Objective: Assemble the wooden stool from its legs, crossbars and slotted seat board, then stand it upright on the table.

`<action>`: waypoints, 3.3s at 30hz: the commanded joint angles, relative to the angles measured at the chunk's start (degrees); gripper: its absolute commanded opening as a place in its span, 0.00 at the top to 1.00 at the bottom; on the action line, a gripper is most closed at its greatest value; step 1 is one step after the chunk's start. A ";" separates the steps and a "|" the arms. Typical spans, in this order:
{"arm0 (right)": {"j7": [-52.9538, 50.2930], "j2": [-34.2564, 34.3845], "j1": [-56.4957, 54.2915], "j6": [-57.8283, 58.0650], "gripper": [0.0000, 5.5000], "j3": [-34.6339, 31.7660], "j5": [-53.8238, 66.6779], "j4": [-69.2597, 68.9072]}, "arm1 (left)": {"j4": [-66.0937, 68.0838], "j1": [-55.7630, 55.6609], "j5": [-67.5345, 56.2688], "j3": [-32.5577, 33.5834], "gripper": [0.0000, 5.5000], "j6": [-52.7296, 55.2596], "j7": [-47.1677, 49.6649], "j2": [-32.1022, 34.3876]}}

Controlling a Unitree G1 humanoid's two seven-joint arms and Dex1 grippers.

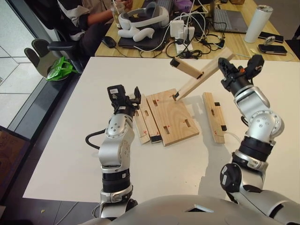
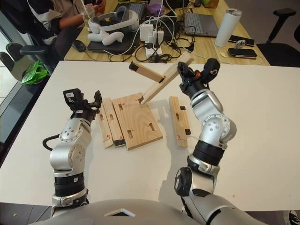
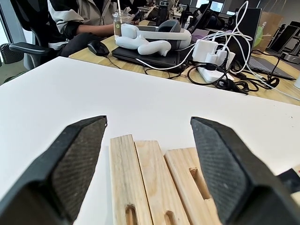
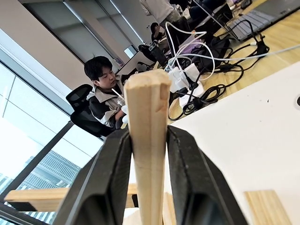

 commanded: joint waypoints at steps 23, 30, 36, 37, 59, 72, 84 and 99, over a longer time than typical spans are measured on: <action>-0.17 -23.00 15.39 8.32 0.82 3.51 19.83 -16.75 | -2.03 3.27 -1.28 0.53 0.39 -2.64 6.30 -1.18; 3.77 -26.87 16.80 4.22 0.82 8.89 15.79 -20.11 | -2.89 3.11 -0.68 0.97 0.39 -2.16 6.28 -1.31; 3.90 -28.39 17.59 4.36 0.82 9.72 16.64 -20.81 | -3.42 3.16 -0.25 1.24 0.39 -2.41 6.81 -1.49; 3.72 -28.64 17.77 4.73 0.82 9.72 17.04 -21.22 | -3.60 3.14 -0.16 1.33 0.39 -2.49 7.01 -1.56; -1.65 -40.89 23.73 4.92 0.82 6.17 29.39 -29.62 | -2.95 2.15 1.76 1.75 0.39 -6.39 9.88 -2.68; -7.34 -46.26 21.98 5.69 0.82 7.79 39.25 -25.50 | -1.65 2.51 2.02 0.61 0.39 -9.87 12.98 -4.29; -14.49 -55.23 18.41 6.78 0.82 12.05 46.75 -19.70 | -0.72 2.97 1.73 -0.11 0.39 -12.73 15.66 -4.97; -16.42 -59.07 8.63 6.78 0.82 16.03 54.94 -13.56 | 2.29 1.80 1.15 -2.12 0.39 -16.98 18.28 -5.59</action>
